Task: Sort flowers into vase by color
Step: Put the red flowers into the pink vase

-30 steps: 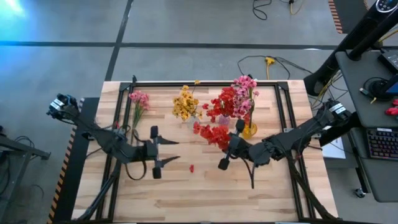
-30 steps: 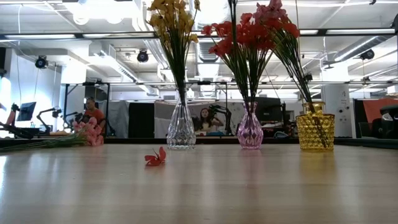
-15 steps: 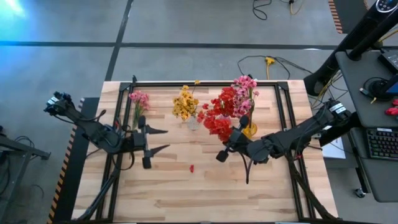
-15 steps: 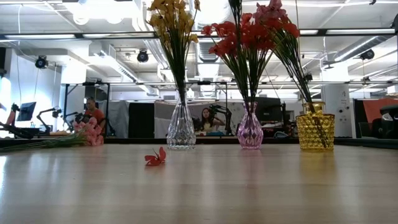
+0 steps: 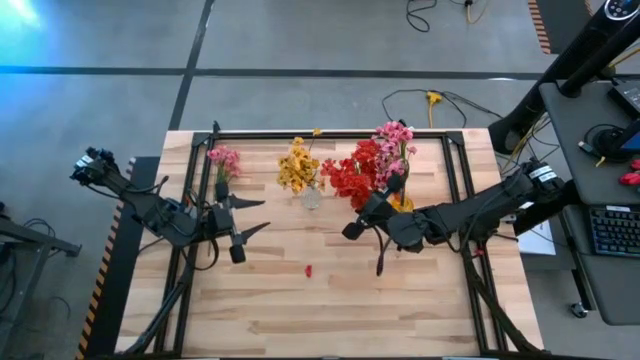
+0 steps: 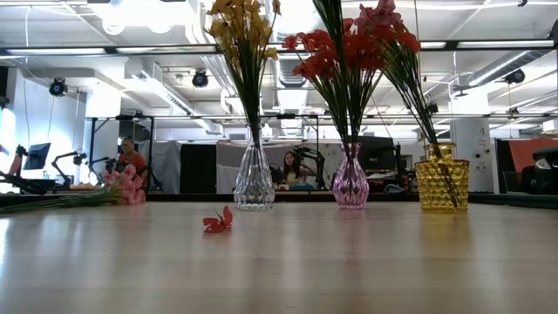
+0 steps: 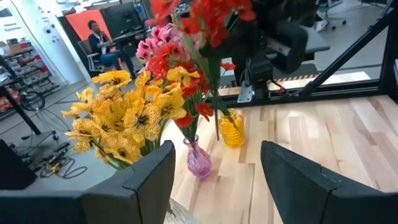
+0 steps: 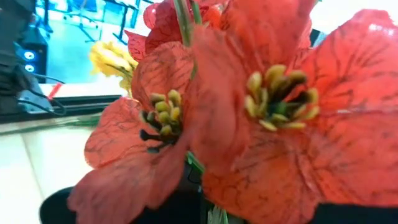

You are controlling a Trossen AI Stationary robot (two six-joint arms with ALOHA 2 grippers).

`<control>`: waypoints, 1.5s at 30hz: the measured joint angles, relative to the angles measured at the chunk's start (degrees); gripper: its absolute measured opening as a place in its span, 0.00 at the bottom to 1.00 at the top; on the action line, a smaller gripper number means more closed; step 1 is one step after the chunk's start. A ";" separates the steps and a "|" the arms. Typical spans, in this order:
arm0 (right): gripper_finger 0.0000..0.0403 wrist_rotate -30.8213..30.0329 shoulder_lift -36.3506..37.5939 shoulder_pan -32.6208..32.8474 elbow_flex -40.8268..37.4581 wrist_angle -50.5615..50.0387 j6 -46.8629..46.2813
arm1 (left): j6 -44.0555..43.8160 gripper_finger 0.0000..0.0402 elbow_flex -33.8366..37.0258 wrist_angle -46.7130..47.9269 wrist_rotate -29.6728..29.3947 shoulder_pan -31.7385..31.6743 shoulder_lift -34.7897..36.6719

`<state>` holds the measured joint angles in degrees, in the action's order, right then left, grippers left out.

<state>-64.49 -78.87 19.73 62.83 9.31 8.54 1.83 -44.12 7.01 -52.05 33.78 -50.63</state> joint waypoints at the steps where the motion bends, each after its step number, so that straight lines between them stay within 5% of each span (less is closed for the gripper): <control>1: 0.03 0.00 0.00 -0.29 -0.19 0.12 -0.02 | 0.00 0.55 0.00 0.06 -0.01 0.00 0.03; 16: 0.03 7.02 0.44 -0.65 -2.19 10.91 4.17 | 0.07 0.55 0.00 0.68 -0.11 -0.02 0.11; 30: 0.03 9.41 4.91 -0.63 -14.74 27.67 11.50 | 0.46 0.55 0.00 0.79 -0.11 -0.02 0.13; 45: 0.03 10.47 3.82 -0.61 -11.48 19.27 21.05 | 0.63 0.55 0.00 0.81 -3.08 -0.02 0.20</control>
<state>-54.02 -75.05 19.11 51.35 28.57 29.59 2.46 -44.12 7.82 -55.13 33.76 -50.43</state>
